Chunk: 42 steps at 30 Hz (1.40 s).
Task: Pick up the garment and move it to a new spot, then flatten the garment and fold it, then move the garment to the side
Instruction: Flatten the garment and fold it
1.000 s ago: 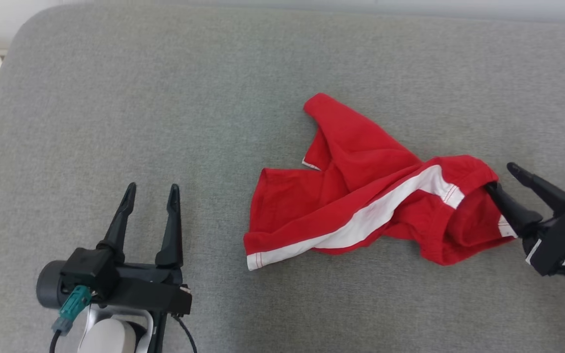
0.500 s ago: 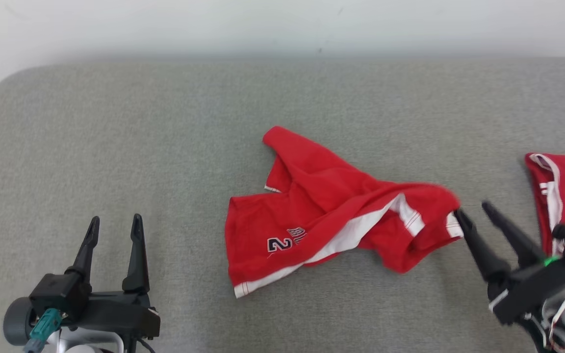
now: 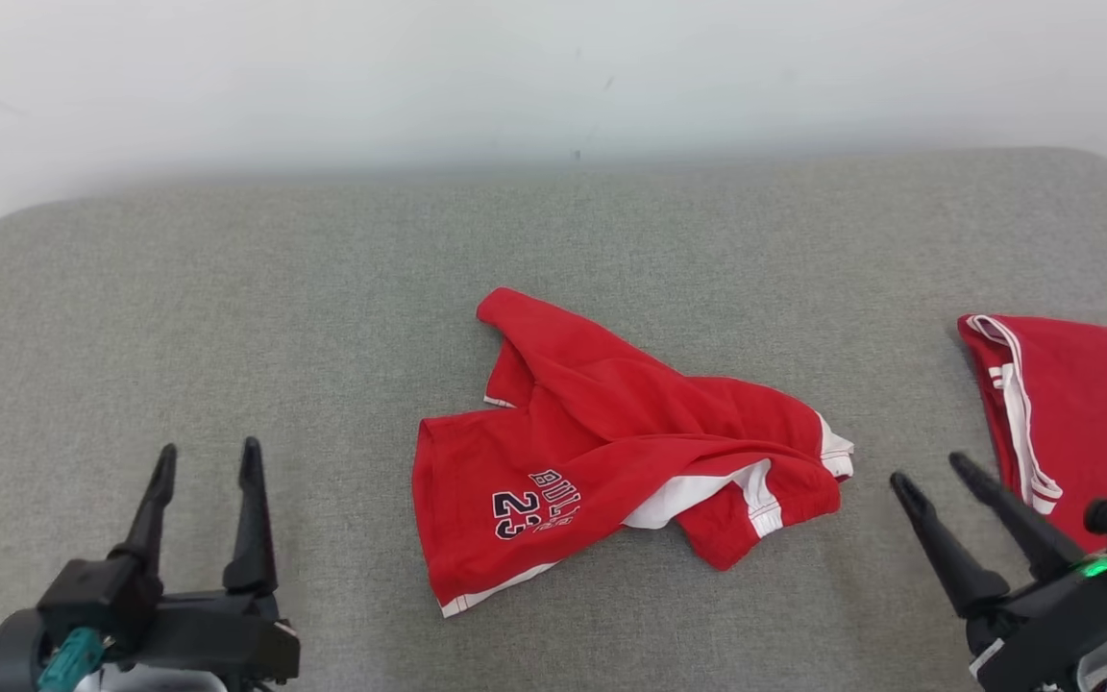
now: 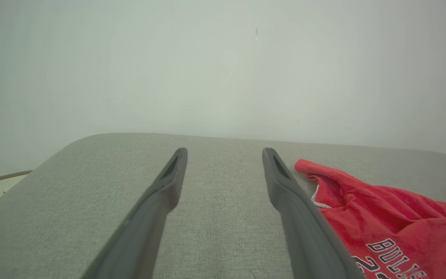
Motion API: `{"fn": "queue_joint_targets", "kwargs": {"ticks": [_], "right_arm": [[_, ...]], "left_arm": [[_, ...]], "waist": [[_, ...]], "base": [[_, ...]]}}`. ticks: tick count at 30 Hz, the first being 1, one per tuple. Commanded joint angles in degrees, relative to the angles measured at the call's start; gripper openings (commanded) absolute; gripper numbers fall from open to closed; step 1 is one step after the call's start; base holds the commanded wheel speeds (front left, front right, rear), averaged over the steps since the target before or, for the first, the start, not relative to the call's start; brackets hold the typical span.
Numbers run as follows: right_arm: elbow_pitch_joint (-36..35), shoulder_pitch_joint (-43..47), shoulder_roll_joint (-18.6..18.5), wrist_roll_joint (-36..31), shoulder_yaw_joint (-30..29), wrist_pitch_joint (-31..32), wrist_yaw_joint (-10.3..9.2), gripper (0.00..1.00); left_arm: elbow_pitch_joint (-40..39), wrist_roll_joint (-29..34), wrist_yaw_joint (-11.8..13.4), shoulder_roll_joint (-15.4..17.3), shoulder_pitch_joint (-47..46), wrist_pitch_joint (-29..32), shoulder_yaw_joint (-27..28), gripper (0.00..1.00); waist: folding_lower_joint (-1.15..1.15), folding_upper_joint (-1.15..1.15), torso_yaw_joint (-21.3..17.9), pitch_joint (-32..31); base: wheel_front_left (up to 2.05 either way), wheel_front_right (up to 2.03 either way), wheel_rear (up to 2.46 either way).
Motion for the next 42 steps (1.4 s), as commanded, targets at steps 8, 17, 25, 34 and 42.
{"fn": "queue_joint_targets", "kwargs": {"ticks": [8,17,25,34,42], "right_arm": [[-10.28,4.06,12.4,-12.64,-13.16,-4.41,-0.01,1.0],[-7.71,6.11,22.44,-26.39,-17.38,-3.4,-0.01,1.0],[-5.3,9.71,26.02,-31.02,-19.94,-0.38,-0.01,1.0],[-6.11,10.34,27.28,-32.01,-20.11,0.64,-0.01,1.0],[-6.12,11.03,26.89,-31.16,-17.01,3.14,-0.01,1.0]], "left_arm": [[-3.15,-0.81,1.94,0.48,2.54,-1.31,2.1,1.0],[-2.7,1.02,2.44,1.53,6.27,-0.84,0.53,1.0],[-2.81,1.72,3.05,2.13,9.15,0.96,-0.88,1.0],[-3.09,1.65,3.17,2.74,7.68,1.98,-1.46,1.0],[-3.09,-0.37,0.85,1.96,7.51,6.0,-3.73,1.0]], "waist": [[0.01,0.0,-0.97,-1.87],[0.01,0.0,-0.72,-4.42],[0.01,0.0,0.04,-5.48],[0.01,0.0,0.69,-5.33],[0.01,0.0,1.73,-3.98]], "base": [[0.0,0.0,0.0],[0.0,0.0,0.0],[0.0,0.0,0.0],[0.0,0.0,0.0],[0.0,0.0,0.0]]}}
